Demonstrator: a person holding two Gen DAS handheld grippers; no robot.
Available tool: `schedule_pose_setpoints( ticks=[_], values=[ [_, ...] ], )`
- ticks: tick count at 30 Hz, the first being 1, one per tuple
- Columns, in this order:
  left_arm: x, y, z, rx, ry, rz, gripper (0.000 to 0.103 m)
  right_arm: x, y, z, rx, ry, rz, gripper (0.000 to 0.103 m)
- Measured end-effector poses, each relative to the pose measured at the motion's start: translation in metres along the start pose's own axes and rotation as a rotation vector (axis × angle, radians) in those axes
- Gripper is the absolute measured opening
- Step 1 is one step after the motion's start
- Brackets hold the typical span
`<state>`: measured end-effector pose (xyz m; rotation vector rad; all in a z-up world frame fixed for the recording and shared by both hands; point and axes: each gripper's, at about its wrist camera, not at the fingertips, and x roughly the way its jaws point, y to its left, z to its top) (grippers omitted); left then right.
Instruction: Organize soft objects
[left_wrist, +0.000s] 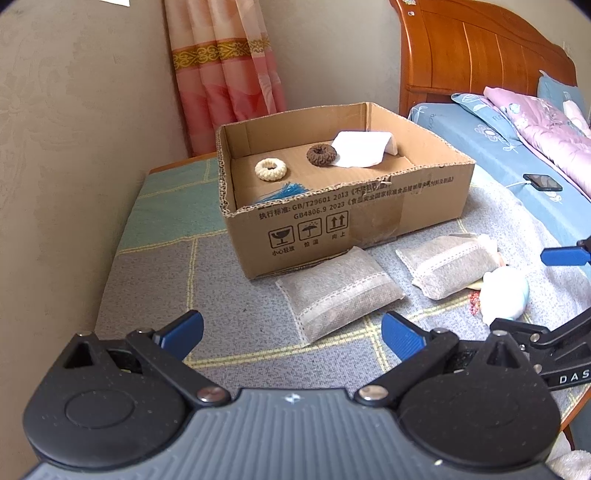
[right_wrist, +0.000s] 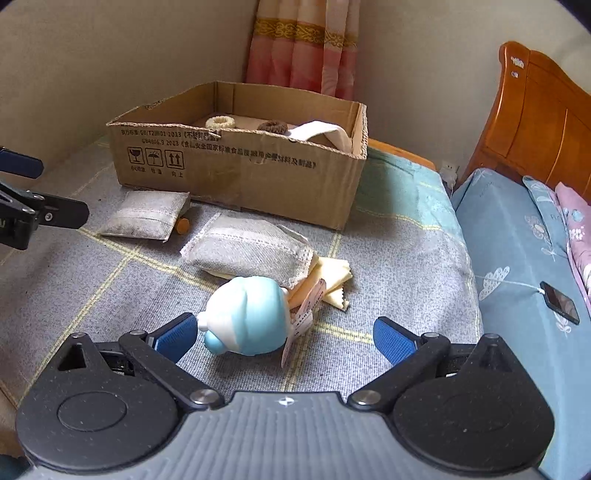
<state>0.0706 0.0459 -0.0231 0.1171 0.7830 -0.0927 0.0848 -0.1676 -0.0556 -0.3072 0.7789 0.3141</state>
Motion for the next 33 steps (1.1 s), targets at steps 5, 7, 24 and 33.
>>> schedule_pose_setpoints(
  ticks=[5, 7, 24, 33],
  values=[
    [0.002, -0.001, -0.001, 0.005, 0.009, 0.005, 0.102, -0.007, 0.012, 0.002, -0.048, -0.069, 0.053, 0.093],
    [0.002, -0.001, -0.001, 0.005, 0.013, 0.007, 0.102, -0.006, 0.017, 0.003, -0.067, -0.079, 0.080, 0.089],
    [0.016, -0.006, 0.006, 0.021, 0.036, -0.056, 0.102, 0.015, 0.026, -0.003, -0.079, -0.018, 0.254, 0.097],
    [0.061, -0.014, 0.030, -0.019, 0.051, -0.097, 0.102, 0.018, 0.028, -0.007, -0.105, -0.016, 0.283, 0.099]
  ],
)
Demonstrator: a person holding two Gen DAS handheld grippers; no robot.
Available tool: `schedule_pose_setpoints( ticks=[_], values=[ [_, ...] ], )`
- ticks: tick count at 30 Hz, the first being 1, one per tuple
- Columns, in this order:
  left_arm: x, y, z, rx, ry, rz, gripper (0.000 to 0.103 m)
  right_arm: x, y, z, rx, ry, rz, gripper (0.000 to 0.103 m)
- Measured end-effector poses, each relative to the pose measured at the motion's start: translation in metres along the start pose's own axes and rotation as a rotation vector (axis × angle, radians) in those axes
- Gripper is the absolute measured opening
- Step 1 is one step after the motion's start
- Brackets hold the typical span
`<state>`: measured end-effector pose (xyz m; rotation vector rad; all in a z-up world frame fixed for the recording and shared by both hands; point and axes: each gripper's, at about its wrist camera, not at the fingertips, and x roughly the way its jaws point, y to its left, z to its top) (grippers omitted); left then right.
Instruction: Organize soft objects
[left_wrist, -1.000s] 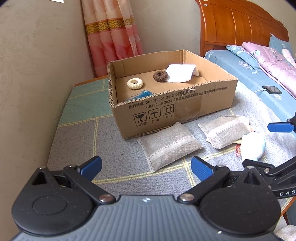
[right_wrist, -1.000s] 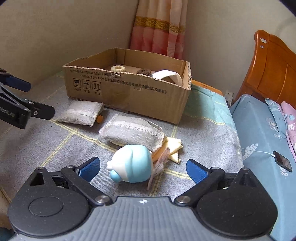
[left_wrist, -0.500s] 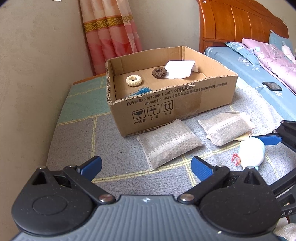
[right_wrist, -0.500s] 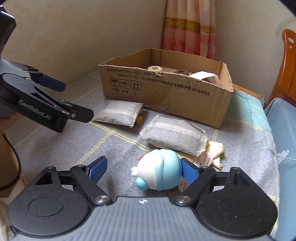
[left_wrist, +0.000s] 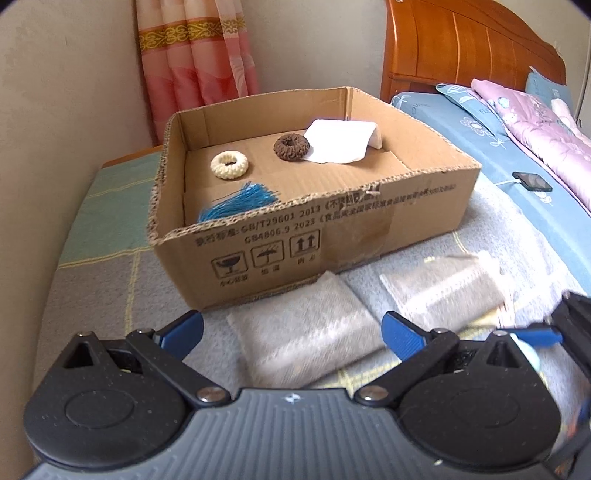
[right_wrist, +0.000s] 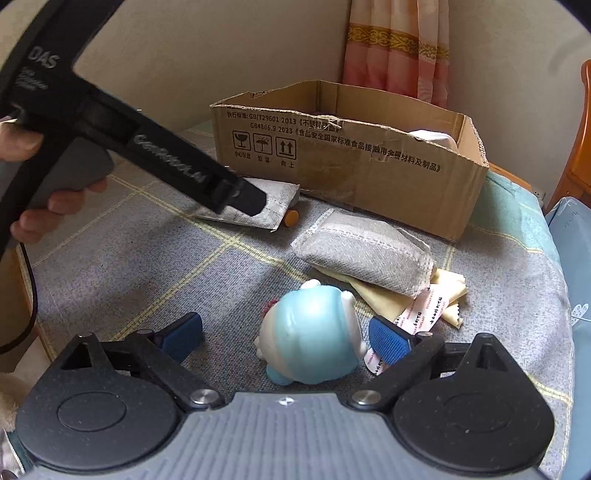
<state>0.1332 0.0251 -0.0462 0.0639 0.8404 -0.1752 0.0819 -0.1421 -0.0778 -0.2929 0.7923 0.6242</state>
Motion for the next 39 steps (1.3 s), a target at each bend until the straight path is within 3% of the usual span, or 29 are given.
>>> schedule_pose_setpoints(
  ticks=[7, 11, 16, 22, 26, 31, 39],
  values=[
    [0.019, 0.000, 0.011, -0.074, -0.016, 0.038, 0.102, 0.001, 0.000, -0.002, -0.009, -0.008, 0.006, 0.100],
    [0.031, 0.004, 0.007, -0.081, 0.029, 0.087, 0.102, 0.001, 0.001, -0.003, -0.013, -0.014, 0.011, 0.102],
    [0.017, 0.019, -0.006, -0.103, 0.025, 0.076, 0.103, 0.001, 0.001, -0.004, -0.015, -0.020, 0.010, 0.102],
    [0.000, 0.034, -0.026, -0.067, 0.044, 0.114, 0.102, -0.002, 0.002, -0.008, -0.026, -0.023, 0.012, 0.103],
    [-0.007, 0.041, -0.032, -0.069, 0.031, 0.082, 0.102, -0.001, 0.003, -0.010, -0.025, -0.027, 0.010, 0.103],
    [-0.002, 0.031, -0.037, 0.030, 0.047, 0.059, 0.103, -0.001, 0.004, -0.010, -0.024, -0.030, 0.008, 0.103],
    [0.004, 0.041, -0.040, 0.000, 0.013, -0.022, 0.102, -0.002, 0.005, -0.011, -0.025, -0.039, 0.007, 0.103]
  ],
)
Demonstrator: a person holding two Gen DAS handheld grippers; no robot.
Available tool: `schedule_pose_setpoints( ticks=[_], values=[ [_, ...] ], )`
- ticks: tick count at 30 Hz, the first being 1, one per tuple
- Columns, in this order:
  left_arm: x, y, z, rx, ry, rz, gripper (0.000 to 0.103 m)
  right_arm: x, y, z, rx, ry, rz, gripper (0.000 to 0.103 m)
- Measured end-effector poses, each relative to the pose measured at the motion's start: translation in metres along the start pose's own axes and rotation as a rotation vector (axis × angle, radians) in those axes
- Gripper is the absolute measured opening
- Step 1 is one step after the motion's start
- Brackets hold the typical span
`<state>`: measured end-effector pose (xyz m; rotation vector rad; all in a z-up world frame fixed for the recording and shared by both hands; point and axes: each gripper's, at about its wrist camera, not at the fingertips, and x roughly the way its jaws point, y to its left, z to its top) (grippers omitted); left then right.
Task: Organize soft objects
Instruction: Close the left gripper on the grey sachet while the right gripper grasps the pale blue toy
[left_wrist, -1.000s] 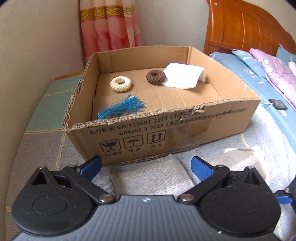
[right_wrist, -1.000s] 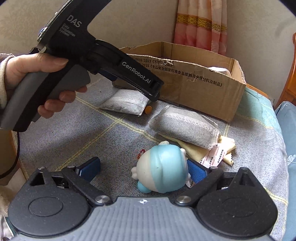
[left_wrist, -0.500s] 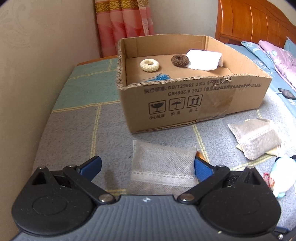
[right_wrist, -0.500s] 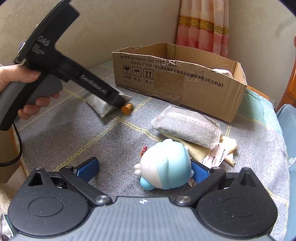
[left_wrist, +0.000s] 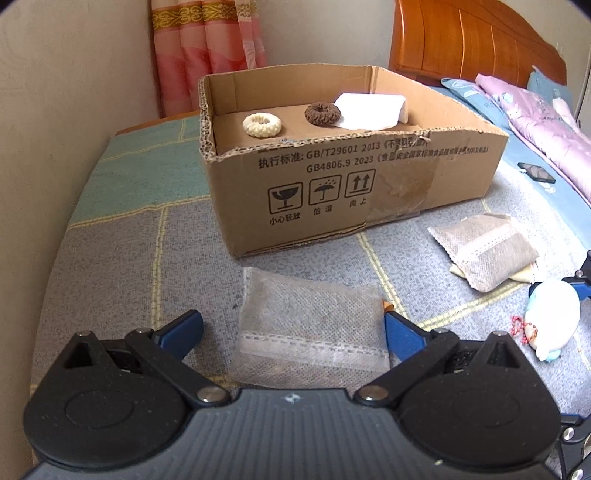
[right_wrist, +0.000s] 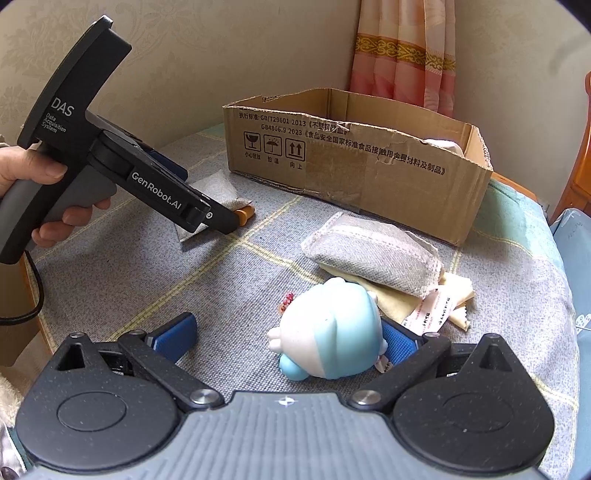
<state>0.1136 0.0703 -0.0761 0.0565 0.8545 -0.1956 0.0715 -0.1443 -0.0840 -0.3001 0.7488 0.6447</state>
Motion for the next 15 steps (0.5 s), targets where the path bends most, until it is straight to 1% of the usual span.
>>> schedule_pose_setpoints(
  ticks=[1, 4, 6, 8, 10, 11, 13, 14, 15],
  values=[
    [-0.002, -0.001, -0.001, 0.008, 0.002, -0.014, 0.100, 0.000, 0.000, 0.000, 0.000, -0.002, 0.000, 0.103],
    [-0.006, -0.010, -0.004, 0.058, 0.006, -0.080, 0.100, 0.000, 0.000, -0.001, 0.001, -0.006, -0.003, 0.103],
    [-0.008, -0.015, -0.008, 0.090, -0.004, -0.076, 0.101, 0.000, 0.000, -0.001, 0.002, -0.009, -0.004, 0.103],
    [-0.007, -0.012, -0.007, 0.068, -0.010, -0.074, 0.098, -0.001, 0.000, -0.001, 0.002, -0.011, -0.005, 0.103],
    [-0.009, -0.011, -0.007, 0.054, -0.015, -0.061, 0.090, -0.001, 0.000, -0.001, 0.003, -0.012, -0.005, 0.103],
    [-0.010, -0.011, -0.006, 0.055, -0.017, -0.058, 0.088, -0.001, 0.000, -0.001, 0.004, -0.011, -0.006, 0.103],
    [-0.013, -0.011, -0.007, 0.055, -0.019, -0.057, 0.078, -0.001, 0.000, -0.001, 0.004, -0.011, -0.008, 0.103],
    [-0.014, -0.010, -0.007, 0.055, -0.020, -0.055, 0.076, -0.001, 0.000, -0.001, 0.005, -0.011, -0.007, 0.103],
    [-0.014, -0.010, -0.006, 0.053, -0.019, -0.055, 0.070, -0.001, 0.000, -0.001, 0.006, -0.011, -0.008, 0.103]
  ],
)
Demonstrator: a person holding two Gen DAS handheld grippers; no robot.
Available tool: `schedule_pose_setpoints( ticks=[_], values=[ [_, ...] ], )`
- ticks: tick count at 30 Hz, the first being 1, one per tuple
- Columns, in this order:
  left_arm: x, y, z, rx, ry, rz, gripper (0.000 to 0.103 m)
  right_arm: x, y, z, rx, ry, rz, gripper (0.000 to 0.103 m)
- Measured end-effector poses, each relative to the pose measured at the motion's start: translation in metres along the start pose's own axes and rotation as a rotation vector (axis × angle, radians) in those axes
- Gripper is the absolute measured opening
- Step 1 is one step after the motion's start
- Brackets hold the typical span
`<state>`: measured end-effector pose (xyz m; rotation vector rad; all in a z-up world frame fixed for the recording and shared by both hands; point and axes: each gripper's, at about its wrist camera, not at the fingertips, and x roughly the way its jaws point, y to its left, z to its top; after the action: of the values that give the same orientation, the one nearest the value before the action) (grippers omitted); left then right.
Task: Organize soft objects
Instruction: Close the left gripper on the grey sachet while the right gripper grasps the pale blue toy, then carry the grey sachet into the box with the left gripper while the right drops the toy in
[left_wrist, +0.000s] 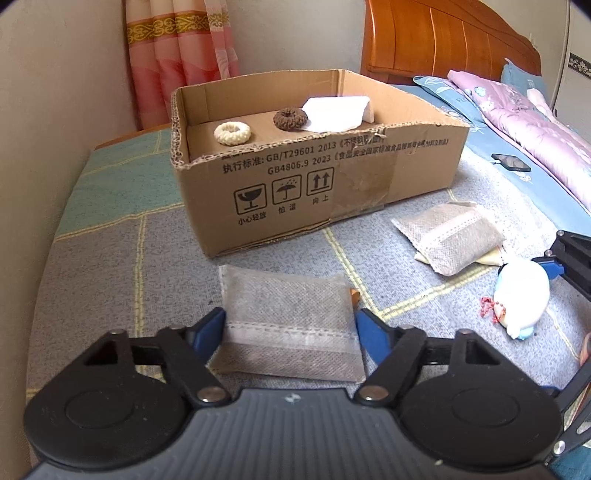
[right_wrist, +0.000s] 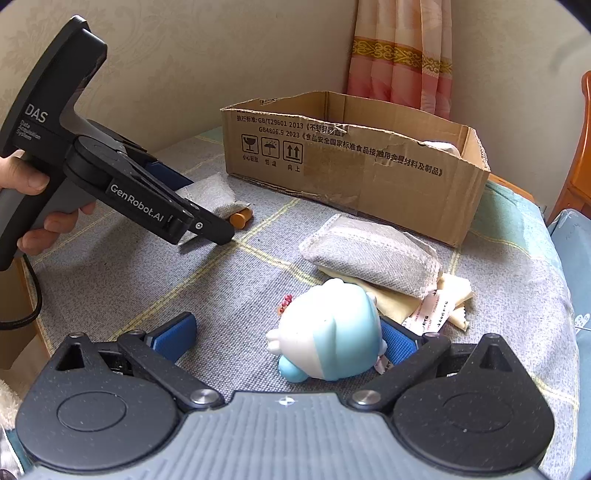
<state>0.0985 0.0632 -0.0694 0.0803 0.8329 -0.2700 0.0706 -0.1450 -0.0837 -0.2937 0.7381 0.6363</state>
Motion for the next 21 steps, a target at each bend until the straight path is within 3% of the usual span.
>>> schedule_pose_setpoints(
  ticks=[4, 11, 19, 21],
  values=[
    [-0.008, 0.001, -0.002, -0.016, -0.012, 0.006, 0.057, -0.001, 0.001, 0.001, 0.004, 0.002, -0.006, 0.103],
    [-0.020, 0.004, -0.003, -0.047, -0.036, 0.013, 0.055, -0.004, 0.001, 0.005, -0.006, -0.023, -0.054, 0.098],
    [-0.034, 0.003, -0.003, -0.042, -0.045, 0.013, 0.055, -0.006, 0.001, 0.009, -0.017, -0.013, -0.118, 0.062],
    [-0.037, 0.002, -0.002, -0.038, -0.045, 0.011, 0.055, -0.007, 0.000, 0.009, -0.019, -0.009, -0.134, 0.060]
  ],
)
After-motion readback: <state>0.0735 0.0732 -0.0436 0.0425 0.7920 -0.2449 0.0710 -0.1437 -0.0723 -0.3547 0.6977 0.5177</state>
